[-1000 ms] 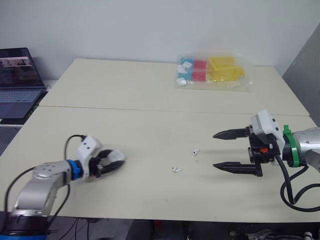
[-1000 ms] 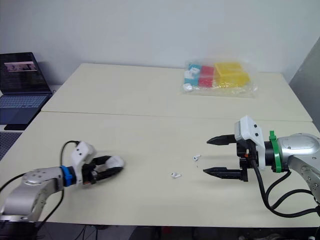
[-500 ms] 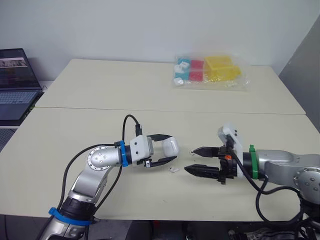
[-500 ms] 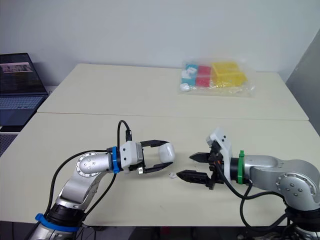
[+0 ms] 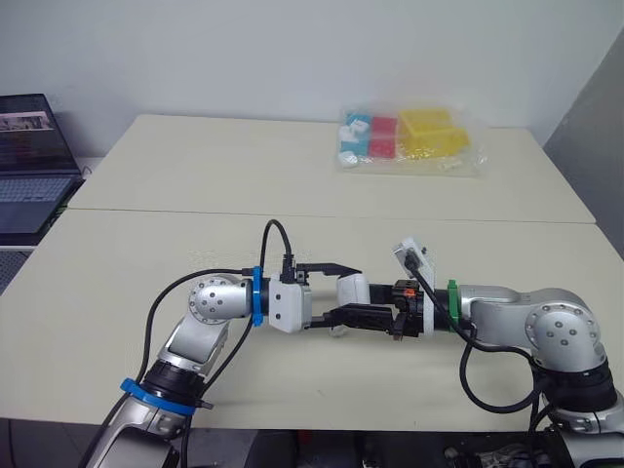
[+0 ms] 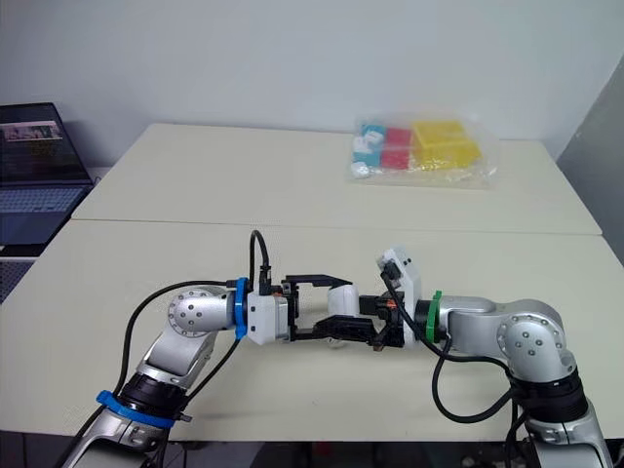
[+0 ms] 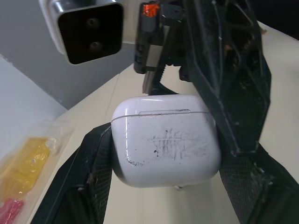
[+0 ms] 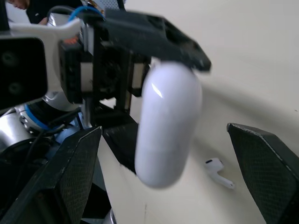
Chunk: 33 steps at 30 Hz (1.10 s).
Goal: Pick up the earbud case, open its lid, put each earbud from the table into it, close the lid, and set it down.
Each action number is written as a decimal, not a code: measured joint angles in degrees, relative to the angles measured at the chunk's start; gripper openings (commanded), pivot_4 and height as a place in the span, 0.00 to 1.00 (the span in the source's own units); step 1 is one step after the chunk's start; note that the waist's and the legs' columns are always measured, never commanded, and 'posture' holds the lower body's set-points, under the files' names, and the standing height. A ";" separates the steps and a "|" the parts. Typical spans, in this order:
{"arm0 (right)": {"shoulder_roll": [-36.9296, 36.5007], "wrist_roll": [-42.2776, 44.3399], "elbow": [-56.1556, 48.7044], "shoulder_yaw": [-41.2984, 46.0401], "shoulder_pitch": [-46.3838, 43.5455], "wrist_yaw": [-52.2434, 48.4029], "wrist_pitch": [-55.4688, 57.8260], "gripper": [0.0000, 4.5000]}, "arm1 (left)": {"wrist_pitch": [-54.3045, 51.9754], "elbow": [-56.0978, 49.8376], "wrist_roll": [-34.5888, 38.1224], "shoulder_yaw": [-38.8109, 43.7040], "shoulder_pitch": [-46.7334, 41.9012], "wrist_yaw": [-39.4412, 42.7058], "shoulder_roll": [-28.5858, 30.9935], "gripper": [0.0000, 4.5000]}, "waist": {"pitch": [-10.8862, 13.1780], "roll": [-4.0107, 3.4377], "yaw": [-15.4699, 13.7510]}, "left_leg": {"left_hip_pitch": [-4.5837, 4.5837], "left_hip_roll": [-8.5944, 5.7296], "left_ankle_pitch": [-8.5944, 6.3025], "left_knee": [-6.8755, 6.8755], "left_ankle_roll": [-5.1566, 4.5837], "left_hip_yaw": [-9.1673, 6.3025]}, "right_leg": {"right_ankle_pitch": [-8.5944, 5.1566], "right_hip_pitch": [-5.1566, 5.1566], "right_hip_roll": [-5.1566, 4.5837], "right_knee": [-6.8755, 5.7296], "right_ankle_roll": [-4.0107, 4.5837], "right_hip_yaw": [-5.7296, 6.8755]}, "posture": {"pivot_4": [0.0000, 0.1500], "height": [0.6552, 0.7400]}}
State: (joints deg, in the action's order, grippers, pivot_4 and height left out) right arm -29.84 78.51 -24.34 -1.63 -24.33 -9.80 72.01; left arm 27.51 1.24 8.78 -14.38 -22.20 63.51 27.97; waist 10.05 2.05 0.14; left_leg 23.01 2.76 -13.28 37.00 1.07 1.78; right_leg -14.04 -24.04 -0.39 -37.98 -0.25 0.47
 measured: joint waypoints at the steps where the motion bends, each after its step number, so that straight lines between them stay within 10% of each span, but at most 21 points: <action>1: -0.19 0.83 0.03 0.40 -0.01 -0.03 -0.05 1.00 | 0.32 0.47 0.00 0.00 0.04 -0.07 0.07 0.63 | 0.00 0.00 0.00 | 0.00 0.00 0.00 0.00 0.00 0.01 | 0.00 0.00 0.00 0.00 0.00 -0.01 | 1.00 1.00; 17: -1.31 1.89 1.50 0.31 -0.47 2.04 -0.47 1.00 | -1.18 1.41 0.10 0.15 0.59 -2.21 0.56 0.63 | 0.00 0.00 0.00 | 0.01 0.00 0.00 -0.01 0.00 0.04 | 0.00 0.00 0.00 0.03 0.00 -0.04 | 1.00 1.00; 27: -0.84 1.58 2.84 0.32 -0.56 1.86 -0.66 0.21 | -1.10 1.46 0.15 0.17 0.59 -2.94 0.37 0.63 | 0.00 0.00 0.00 | 0.01 0.02 0.00 -0.02 0.00 0.02 | 0.00 -0.01 0.01 0.03 0.00 -0.02 | 1.00 1.00; 33: -0.70 1.47 3.34 0.33 -1.04 1.22 -0.76 0.17 | -0.89 1.47 0.12 0.44 0.59 -3.38 0.29 0.63 | 0.00 0.00 0.00 | 0.01 0.02 0.00 -0.02 0.00 0.02 | 0.00 -0.01 0.00 0.04 0.00 -0.01 | 1.00 1.00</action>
State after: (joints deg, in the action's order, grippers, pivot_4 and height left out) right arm -30.54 79.98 -21.01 -1.30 -25.36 -8.57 71.26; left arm 26.61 2.71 8.91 -13.94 -21.61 60.13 28.26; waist 10.05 2.05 0.14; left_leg 23.03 2.78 -13.29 36.98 1.07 1.80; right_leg -14.04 -24.05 -0.39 -37.94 -0.25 0.45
